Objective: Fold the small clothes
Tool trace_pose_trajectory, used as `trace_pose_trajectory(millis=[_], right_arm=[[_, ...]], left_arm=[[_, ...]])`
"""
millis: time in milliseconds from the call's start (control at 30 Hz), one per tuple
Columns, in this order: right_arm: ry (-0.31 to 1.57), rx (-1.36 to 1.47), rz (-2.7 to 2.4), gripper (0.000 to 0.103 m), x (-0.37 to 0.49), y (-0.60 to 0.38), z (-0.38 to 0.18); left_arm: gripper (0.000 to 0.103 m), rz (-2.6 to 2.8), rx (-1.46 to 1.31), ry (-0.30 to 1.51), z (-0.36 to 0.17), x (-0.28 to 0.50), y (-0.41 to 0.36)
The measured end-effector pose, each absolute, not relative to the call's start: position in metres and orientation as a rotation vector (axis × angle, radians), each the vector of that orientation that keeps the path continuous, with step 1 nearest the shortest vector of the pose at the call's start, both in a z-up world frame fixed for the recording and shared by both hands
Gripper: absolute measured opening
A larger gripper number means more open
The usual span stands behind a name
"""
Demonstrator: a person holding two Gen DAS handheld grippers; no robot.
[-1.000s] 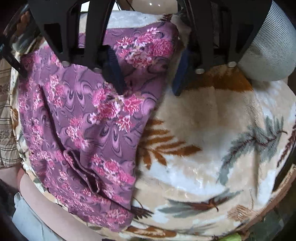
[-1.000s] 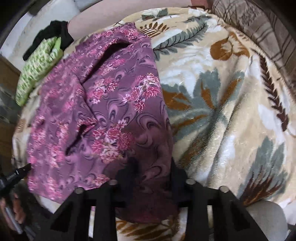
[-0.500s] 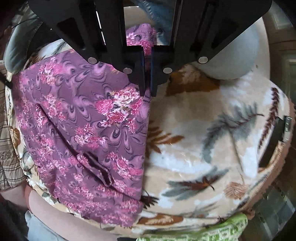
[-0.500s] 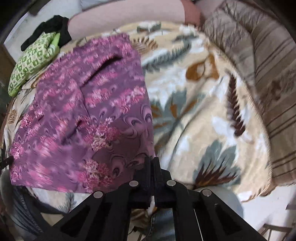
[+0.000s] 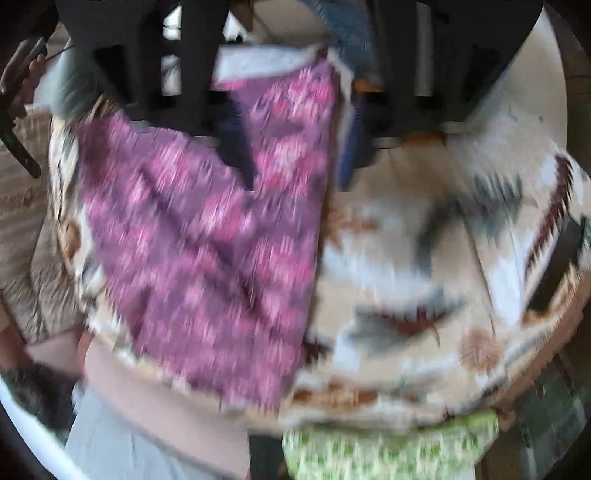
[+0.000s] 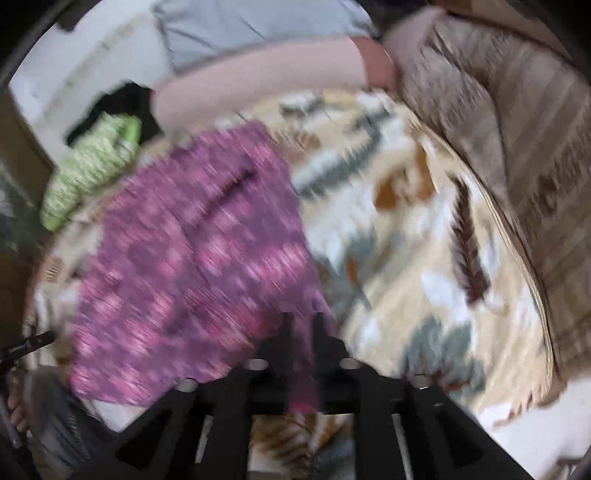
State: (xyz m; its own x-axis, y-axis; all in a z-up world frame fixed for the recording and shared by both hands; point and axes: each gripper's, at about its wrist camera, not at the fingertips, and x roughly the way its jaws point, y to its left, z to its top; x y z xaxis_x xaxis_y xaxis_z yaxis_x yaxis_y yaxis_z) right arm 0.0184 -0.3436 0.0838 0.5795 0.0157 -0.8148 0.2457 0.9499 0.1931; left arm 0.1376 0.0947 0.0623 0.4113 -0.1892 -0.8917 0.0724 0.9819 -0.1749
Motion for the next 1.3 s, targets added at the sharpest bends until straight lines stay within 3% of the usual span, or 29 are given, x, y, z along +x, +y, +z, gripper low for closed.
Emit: trace_pose_trajectory(millis=[33,67,400,700,833,900,1000,1067,1100,1133,1300], right_arm=[[0.908,0.291,-0.105,0.088,0.028,-0.341,0.092],[0.877,0.28,-0.085,0.091,0.037,-0.336,0.097],[0.92,0.328,0.071,0.091,0.227,-0.343,0.086],[1.068,0.375,0.066,0.073,0.401,-0.4,0.016],[1.09,0.414,0.021,0.051,0.453,-0.427,-0.013],[1.101,0.387,-0.003,0.049,0.469,-0.433,-0.024],[1.126,0.368,-0.017,0.042,0.485,-0.436,-0.039],[1.155,0.359,0.0,0.03,0.49,-0.431,-0.046],[1.181,0.308,-0.027,0.011,0.492,-0.426,-0.05],[1.186,0.283,-0.037,0.007,0.492,-0.423,-0.049],[1.032,0.26,0.011,0.006,0.451,-0.413,0.021]], left_arm=[[0.064,-0.156,-0.104,1.106,0.07,0.145,0.092],[0.064,-0.143,-0.091,1.087,0.076,0.156,0.085],[0.064,-0.139,0.0,1.114,0.056,0.336,0.047],[0.064,-0.105,-0.032,1.187,0.004,0.488,0.025],[0.064,-0.09,-0.023,1.229,-0.024,0.528,0.017],[0.063,-0.071,0.002,1.243,-0.037,0.54,0.012],[0.038,-0.102,-0.034,1.255,-0.048,0.545,0.007],[0.011,-0.114,-0.03,1.238,-0.047,0.545,0.002],[0.008,-0.125,-0.033,1.245,-0.047,0.545,0.0],[0.007,-0.124,-0.015,1.243,-0.043,0.543,-0.003],[0.006,-0.206,-0.062,1.144,0.02,0.511,0.015]])
